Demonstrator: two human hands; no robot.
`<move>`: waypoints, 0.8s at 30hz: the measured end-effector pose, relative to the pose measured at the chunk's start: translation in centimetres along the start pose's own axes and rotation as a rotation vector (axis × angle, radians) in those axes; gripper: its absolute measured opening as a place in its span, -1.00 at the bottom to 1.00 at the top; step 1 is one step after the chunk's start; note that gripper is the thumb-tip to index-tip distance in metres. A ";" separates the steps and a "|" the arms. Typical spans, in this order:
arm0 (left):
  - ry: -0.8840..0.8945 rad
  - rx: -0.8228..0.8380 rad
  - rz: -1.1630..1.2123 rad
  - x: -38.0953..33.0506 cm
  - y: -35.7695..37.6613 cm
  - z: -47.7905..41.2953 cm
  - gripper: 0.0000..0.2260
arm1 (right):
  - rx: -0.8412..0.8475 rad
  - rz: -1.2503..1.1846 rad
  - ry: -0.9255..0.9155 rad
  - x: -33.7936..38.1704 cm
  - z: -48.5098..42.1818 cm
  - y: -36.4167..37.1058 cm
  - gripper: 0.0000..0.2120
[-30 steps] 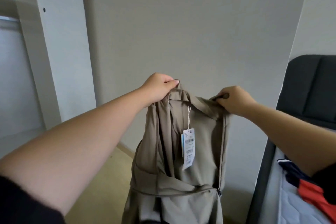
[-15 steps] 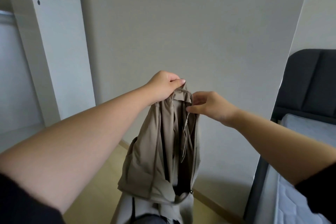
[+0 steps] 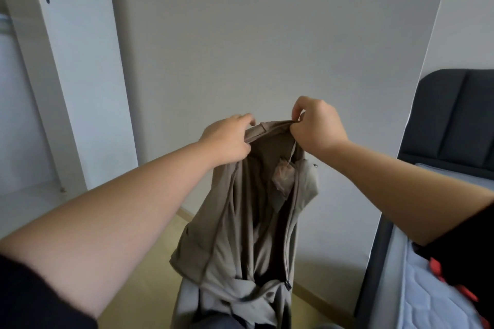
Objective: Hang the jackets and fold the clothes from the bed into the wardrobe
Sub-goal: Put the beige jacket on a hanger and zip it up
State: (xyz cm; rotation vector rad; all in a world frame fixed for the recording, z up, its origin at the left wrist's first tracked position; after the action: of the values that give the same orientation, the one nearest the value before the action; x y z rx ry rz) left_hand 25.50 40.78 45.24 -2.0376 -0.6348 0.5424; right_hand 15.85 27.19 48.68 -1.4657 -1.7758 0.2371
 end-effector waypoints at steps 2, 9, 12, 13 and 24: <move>-0.060 0.018 -0.070 0.7 0.4 -0.1 -0.50 | -0.008 0.088 -0.048 0.3 0.1 -0.3 -0.78; -0.243 0.201 -0.001 2.9 3.2 -0.3 -0.85 | -0.045 0.226 -0.114 -0.4 0.1 -1.0 -0.76; -0.213 0.201 0.020 2.7 3.2 -0.4 -0.88 | -0.006 0.251 -0.057 -1.9 -0.3 -1.1 -0.76; -0.183 0.183 -0.037 2.4 2.8 -0.5 -0.86 | 0.020 0.276 -0.040 -2.3 -0.4 -1.0 -0.75; -0.562 0.108 0.072 7.2 2.7 1.8 -0.87 | 0.018 0.450 0.102 -6.0 -0.6 -3.8 -0.82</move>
State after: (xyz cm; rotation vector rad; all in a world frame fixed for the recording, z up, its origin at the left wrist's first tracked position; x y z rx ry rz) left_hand 30.56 45.17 41.04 -1.8101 -0.8372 1.1871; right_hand 13.47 20.49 48.55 -1.8180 -1.3428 0.3977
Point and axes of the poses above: each hand's wrist, its own z-axis away from the middle knuckle, its own y-axis out of the palm, x = y × z, the point moved 9 cm from there along -z, towards the middle knuckle, and after that the axes turned 2 degrees about y, right-handed, at the moved point
